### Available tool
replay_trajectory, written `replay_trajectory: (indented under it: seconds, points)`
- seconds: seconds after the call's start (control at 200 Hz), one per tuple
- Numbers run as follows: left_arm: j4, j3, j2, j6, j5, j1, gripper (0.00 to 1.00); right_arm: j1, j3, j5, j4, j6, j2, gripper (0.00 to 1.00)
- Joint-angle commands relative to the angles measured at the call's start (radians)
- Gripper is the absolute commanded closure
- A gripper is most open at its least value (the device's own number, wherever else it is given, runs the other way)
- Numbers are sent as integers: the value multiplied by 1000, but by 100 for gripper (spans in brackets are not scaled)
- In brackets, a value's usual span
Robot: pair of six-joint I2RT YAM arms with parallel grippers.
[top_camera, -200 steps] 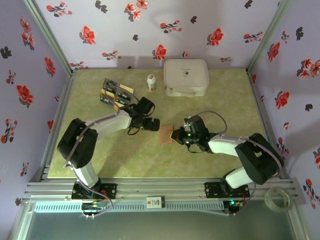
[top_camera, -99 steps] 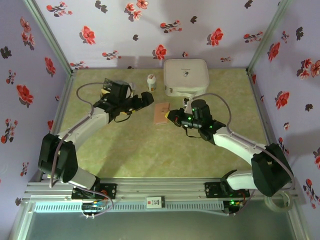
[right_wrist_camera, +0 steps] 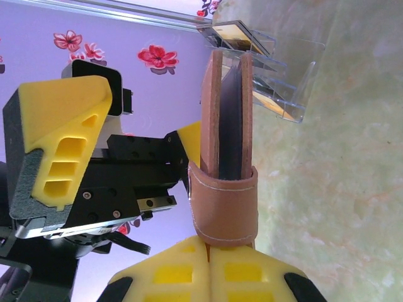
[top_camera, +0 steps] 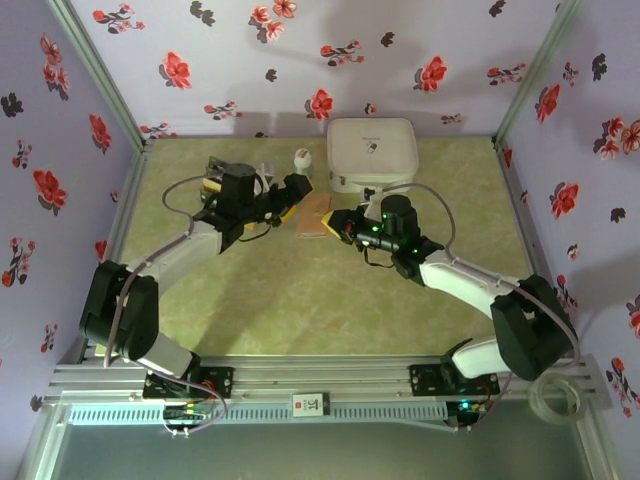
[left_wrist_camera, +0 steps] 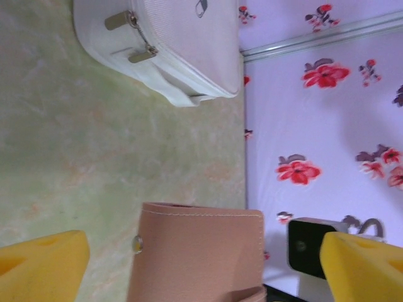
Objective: Put the credit cards into the card holder
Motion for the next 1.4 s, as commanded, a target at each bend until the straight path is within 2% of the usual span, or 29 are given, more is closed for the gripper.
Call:
replay_trajectory:
  seconds: [0.0,0.28,0.43,0.56,0.815,1.065,1.285,1.395]
  points:
    - [121,-23,18,-57,39,3,12,11,21,-23,93,41,20,100]
    - [245,-79,27,-116,56,3,34,27,0,-26,160,72,63,100]
    - [258,-91,22,-117,56,3,42,27,-22,-14,159,69,58,100]
    - [258,-95,19,-113,56,3,48,26,-32,-8,152,65,58,100]
    - [258,-120,1,-108,43,18,52,24,-49,0,145,59,56,100]
    - [269,-134,-1,-111,42,18,69,23,-49,4,145,55,61,100]
    - [269,-143,-4,-101,43,17,93,20,-47,5,131,45,69,100]
    - [225,-138,-17,-45,40,17,100,-1,-32,-1,25,-35,35,73]
